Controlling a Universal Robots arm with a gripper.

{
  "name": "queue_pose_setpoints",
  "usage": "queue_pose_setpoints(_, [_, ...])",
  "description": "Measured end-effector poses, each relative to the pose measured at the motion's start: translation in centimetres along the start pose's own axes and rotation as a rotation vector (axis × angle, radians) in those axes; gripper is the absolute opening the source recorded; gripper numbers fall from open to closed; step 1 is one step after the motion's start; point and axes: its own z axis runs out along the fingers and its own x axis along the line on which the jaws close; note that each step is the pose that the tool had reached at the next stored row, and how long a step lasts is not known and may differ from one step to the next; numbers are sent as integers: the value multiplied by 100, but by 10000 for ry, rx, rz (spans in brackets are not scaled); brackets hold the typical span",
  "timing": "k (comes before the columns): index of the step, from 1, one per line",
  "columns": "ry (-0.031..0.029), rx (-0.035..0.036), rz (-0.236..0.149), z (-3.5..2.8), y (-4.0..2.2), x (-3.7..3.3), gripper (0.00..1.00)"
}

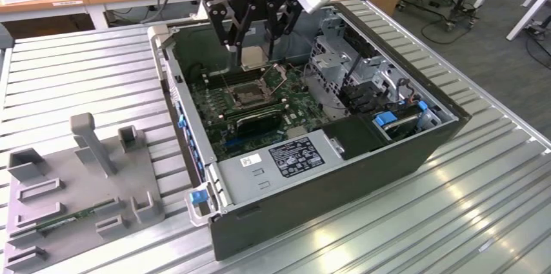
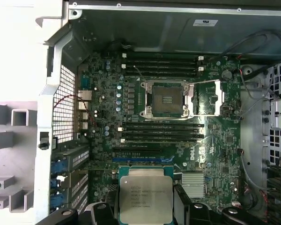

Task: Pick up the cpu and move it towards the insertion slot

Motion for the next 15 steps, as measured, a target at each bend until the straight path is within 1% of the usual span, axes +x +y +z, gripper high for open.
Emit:
queue_pose_setpoints(8, [1,1,1,22,52,-9,55])
queue_pose_setpoints(15, [0,1,1,54,123,-62,55])
